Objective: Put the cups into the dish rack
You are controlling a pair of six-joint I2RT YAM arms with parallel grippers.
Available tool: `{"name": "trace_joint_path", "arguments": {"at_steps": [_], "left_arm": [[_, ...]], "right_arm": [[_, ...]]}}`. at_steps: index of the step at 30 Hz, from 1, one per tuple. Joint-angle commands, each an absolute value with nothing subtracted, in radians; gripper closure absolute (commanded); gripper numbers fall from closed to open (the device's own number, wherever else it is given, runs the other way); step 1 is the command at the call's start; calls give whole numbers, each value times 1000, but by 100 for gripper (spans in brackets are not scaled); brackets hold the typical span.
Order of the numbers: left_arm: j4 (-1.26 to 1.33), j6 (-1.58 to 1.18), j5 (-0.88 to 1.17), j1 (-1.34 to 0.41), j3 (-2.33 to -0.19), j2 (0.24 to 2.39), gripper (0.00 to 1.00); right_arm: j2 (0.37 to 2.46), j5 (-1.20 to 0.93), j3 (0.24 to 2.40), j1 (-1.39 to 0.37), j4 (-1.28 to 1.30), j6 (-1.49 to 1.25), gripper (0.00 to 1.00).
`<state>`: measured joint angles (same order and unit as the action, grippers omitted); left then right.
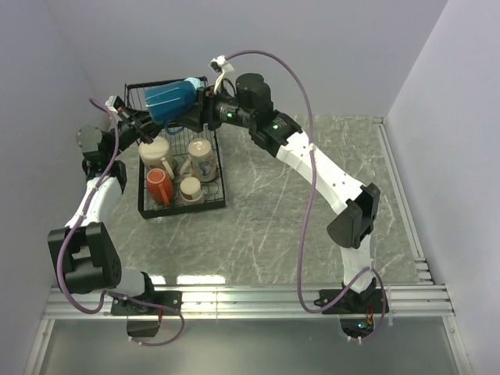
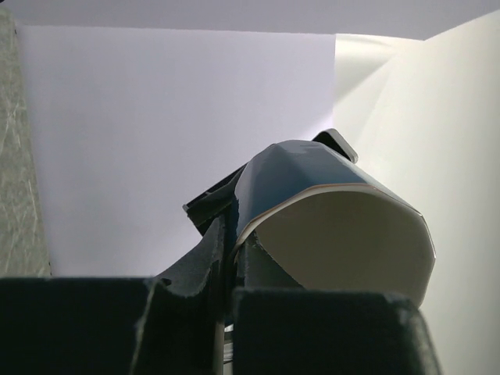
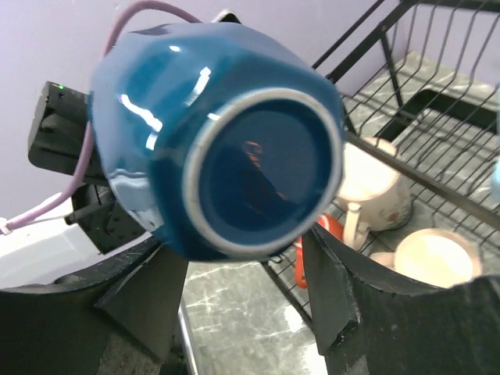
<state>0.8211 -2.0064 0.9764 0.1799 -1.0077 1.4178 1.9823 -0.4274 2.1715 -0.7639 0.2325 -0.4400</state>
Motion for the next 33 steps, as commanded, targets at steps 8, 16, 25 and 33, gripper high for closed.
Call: {"name": "trace_joint_path", "arguments": {"at_steps": [8,16,25,33], "left_arm": [[850,-2395,1005,94,-1020,1327,100],[720,-2349,999,66,-976,1252,100],[461,-2151,1052,54,-1032,1232,96],[-181,-1582,1013,81,-1204,1244,83]], "right_arm": [[1918,-379,2128,-827,2,-502,50],[1867,-393,2056,-838,-138,-586,100],[1812,-388,2039,-859,-170,-643,100],[1732,-304,2002,-848,-61,-607,100]]}}
